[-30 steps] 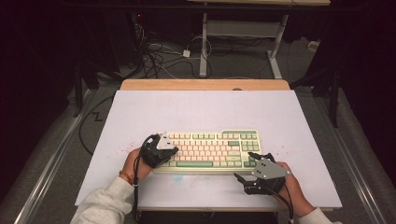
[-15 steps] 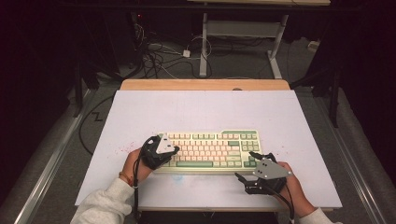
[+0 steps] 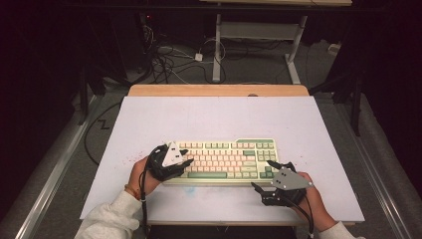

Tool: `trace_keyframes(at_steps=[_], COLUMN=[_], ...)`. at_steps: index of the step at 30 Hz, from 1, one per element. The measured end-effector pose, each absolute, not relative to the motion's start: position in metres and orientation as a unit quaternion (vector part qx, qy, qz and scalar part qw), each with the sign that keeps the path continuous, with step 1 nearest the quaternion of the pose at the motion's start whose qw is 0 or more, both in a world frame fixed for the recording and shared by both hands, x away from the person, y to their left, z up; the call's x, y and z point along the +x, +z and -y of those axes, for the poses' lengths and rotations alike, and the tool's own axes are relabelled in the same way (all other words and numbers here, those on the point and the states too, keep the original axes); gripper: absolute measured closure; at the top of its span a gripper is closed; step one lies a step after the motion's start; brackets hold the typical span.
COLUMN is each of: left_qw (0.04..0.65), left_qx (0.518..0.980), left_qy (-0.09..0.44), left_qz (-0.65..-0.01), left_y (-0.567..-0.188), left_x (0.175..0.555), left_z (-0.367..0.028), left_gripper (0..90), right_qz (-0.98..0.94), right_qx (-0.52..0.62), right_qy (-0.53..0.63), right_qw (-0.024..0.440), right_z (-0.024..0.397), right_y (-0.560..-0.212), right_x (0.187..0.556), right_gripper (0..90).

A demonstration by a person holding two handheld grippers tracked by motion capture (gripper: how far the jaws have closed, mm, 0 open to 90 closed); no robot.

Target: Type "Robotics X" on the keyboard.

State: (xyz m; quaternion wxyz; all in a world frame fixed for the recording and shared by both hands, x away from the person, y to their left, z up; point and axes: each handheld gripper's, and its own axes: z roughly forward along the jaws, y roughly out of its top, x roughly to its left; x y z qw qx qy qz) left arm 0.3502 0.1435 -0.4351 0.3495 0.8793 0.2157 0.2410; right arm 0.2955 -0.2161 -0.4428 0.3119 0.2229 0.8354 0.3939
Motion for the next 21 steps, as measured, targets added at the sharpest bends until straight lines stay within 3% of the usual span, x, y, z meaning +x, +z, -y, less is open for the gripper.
trace_keyframes(at_steps=[7, 10, 15, 21], left_qw=[0.359, 0.367, 0.381, 0.386], left_qx=[0.87, 0.86, 0.856, 0.851], left_qy=[0.256, 0.271, 0.267, 0.272], left_qz=[-0.219, -0.229, -0.225, -0.228], left_y=[-0.4341, -0.4345, -0.4331, -0.4319], left_x=[0.3466, 0.3445, 0.3423, 0.3399], left_z=[-0.1425, -0.1418, -0.142, -0.1428], left_gripper=[37.4, 22.6, 17.0, 17.0], right_qz=[-0.832, -0.833, -0.833, -0.834], right_qx=[0.228, 0.226, 0.229, 0.236], right_qy=[0.395, 0.395, 0.394, 0.397], right_qw=[0.315, 0.314, 0.313, 0.302], right_z=[0.2178, 0.2178, 0.2187, 0.2212], right_y=[-0.4419, -0.4418, -0.4423, -0.4418], right_x=[0.2963, 0.2963, 0.2972, 0.2992], right_gripper=[18.7, 18.7, 18.4, 18.5])
